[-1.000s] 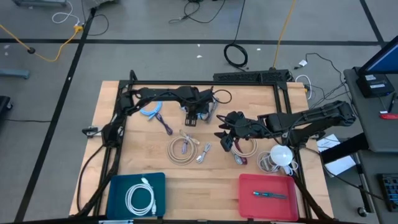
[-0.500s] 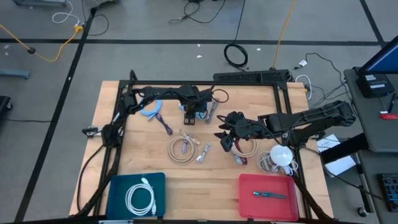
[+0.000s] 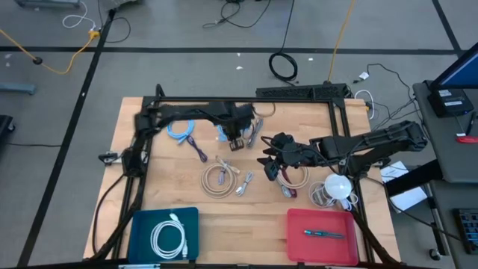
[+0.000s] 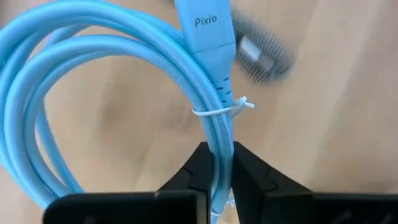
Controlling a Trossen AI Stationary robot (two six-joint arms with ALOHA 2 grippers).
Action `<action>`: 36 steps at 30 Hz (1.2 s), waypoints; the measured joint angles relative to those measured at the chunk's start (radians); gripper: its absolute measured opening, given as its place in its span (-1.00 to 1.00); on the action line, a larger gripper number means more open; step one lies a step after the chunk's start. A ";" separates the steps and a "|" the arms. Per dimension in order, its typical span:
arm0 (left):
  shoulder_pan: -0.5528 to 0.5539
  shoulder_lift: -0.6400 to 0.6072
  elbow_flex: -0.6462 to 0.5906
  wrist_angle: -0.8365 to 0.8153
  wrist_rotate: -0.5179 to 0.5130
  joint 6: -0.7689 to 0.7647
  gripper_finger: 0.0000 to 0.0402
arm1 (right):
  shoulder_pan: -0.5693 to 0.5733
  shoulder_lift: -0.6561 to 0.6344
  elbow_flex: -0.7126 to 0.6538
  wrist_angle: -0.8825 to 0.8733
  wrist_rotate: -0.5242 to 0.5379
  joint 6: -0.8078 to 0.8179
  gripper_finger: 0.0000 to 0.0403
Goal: Pick & Place USB Port
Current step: Put the right blue HDMI cable into the blue bin
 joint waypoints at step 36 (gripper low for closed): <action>-1.207 -0.165 0.003 -0.323 -0.290 -2.340 -0.84 | 0.095 -0.064 0.000 -0.031 -0.264 -0.159 -0.01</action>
